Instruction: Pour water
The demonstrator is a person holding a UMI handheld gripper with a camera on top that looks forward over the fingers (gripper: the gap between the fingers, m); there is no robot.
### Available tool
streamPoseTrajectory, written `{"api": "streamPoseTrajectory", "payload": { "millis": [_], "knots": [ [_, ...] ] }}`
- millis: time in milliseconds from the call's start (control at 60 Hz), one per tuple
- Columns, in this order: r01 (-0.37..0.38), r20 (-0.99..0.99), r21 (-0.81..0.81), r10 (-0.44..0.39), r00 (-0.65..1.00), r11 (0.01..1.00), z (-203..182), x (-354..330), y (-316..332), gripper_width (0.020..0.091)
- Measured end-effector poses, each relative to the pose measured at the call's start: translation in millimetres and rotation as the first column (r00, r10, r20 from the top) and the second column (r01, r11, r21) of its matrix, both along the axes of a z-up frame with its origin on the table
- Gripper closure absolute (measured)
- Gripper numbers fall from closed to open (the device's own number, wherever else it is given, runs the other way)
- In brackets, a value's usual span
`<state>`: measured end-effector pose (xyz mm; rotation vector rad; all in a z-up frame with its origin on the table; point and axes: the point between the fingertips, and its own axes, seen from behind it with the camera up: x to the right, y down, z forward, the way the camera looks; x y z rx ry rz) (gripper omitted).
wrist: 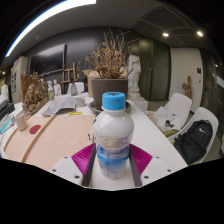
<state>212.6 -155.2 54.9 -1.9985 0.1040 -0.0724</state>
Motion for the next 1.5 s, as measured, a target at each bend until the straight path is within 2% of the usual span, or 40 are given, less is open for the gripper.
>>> {"api": "streamPoseTrajectory", "payload": {
  "millis": [33, 133, 300, 483, 617, 833, 933, 1033, 1117, 1217, 1317, 1417, 1500],
  "knots": [
    [0.008, 0.011, 0.008, -0.008, 1.0, 1.0, -4, 6, 2, 0.0575],
    [0.014, 0.015, 0.025, -0.014, 1.0, 1.0, -1, 4, 1, 0.0615],
    [0.02, 0.038, 0.02, -0.021, 0.999, 1.0, -2, 4, 2, 0.0741],
    [0.038, 0.151, 0.004, -0.038, 0.988, 0.999, 10, -1, 4, 0.0762],
    [0.072, 0.259, 0.036, -0.079, 0.963, 0.997, 57, -18, 16, 0.0762],
    [0.045, 0.563, 0.119, -0.105, 0.82, 0.992, 171, -102, 58, 0.076],
    [-0.01, 0.731, 0.133, -0.092, 0.676, 0.991, 206, -175, 94, 0.076],
    [-0.109, 0.887, 0.108, -0.046, 0.46, 0.988, 225, -256, 124, 0.076],
    [-0.187, 0.97, 0.053, -0.006, 0.242, 0.981, 220, -320, 147, 0.076],
    [-0.254, 0.999, -0.034, 0.037, 0.006, 0.967, 194, -385, 170, 0.0762],
    [-0.261, 0.978, -0.116, 0.064, -0.199, 0.959, 165, -421, 191, 0.0761],
    [-0.23, 0.918, -0.201, 0.101, -0.383, 0.952, 138, -437, 204, 0.076],
    [-0.224, 0.885, -0.242, 0.12, -0.451, 0.944, 122, -445, 209, 0.0759]
  ]
}}
